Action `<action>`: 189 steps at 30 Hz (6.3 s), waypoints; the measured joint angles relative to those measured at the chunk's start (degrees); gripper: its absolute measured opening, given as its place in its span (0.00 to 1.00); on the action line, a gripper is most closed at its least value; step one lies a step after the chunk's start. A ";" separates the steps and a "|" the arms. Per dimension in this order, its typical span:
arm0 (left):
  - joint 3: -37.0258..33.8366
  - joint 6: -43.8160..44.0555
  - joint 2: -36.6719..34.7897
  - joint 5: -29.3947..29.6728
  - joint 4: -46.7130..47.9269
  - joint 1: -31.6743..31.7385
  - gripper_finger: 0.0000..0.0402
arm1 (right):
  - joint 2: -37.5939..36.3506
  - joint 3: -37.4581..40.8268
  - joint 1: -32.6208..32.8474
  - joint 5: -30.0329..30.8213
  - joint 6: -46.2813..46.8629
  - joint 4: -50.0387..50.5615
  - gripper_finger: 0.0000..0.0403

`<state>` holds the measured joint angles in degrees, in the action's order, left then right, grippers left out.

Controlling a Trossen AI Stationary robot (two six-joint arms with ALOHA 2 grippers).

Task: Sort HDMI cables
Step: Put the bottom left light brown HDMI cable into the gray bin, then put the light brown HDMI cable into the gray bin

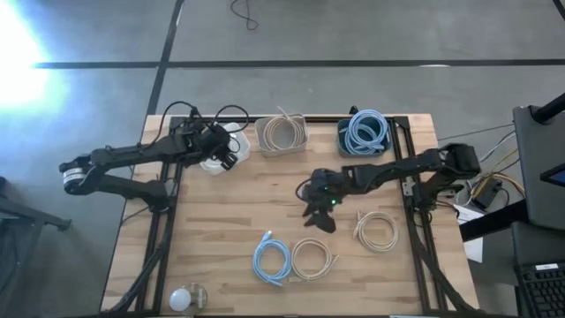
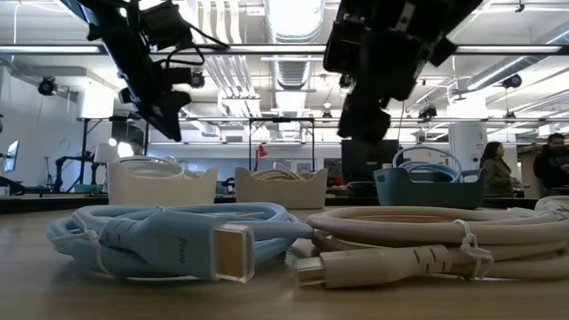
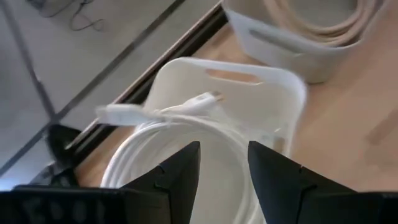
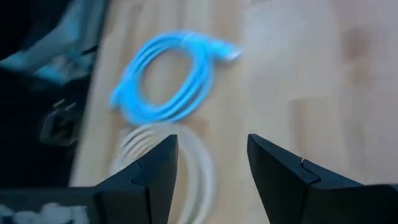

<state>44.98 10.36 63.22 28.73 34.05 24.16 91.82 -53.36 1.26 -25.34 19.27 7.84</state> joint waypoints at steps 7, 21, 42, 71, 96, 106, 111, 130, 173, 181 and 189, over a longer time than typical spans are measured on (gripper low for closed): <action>-0.01 -0.10 0.00 -0.70 -1.19 0.00 0.42 | 6.03 -0.03 1.66 -8.40 -1.27 0.20 0.46; -0.12 -0.10 0.02 -0.63 -1.53 0.00 0.42 | 10.24 -0.52 3.30 -5.50 -7.69 -0.66 0.46; -6.26 0.51 -0.04 -27.66 -18.61 -1.72 0.38 | 13.36 -0.50 13.73 19.54 -3.19 -0.09 0.46; -16.97 2.02 -0.26 -37.79 -53.24 -9.27 0.33 | 6.07 -16.66 0.14 64.76 -25.44 12.17 0.09; -17.10 -4.38 -0.26 -34.56 -53.40 -9.25 0.33 | 17.35 -10.23 -28.40 48.00 -24.34 -29.47 0.11; -17.12 -6.70 -0.24 -33.62 -53.62 -9.20 0.33 | 24.11 -17.76 -28.27 52.18 -29.69 -25.16 0.31; -17.12 -6.71 -0.24 -33.59 -53.44 -9.22 0.33 | 25.29 -22.38 -27.95 52.30 -25.46 -13.90 0.41; -17.17 -5.70 -0.24 -33.55 -51.56 -9.22 0.33 | 7.37 -25.26 -15.70 52.30 -14.54 19.79 0.45; -17.17 -4.21 -0.22 -33.55 -51.06 -9.25 0.33 | -21.98 21.99 29.99 20.34 73.04 24.82 0.44; -17.17 -4.14 -0.22 -33.53 -51.11 -9.25 0.33 | -13.55 20.80 29.99 20.42 64.39 18.70 0.45; -17.17 -3.86 -0.22 -33.53 -51.57 -9.25 0.33 | -7.31 18.00 29.27 19.66 54.78 20.52 0.39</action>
<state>27.81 6.49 63.00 -4.80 -17.52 14.92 84.51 -35.37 30.52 -5.68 74.05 28.36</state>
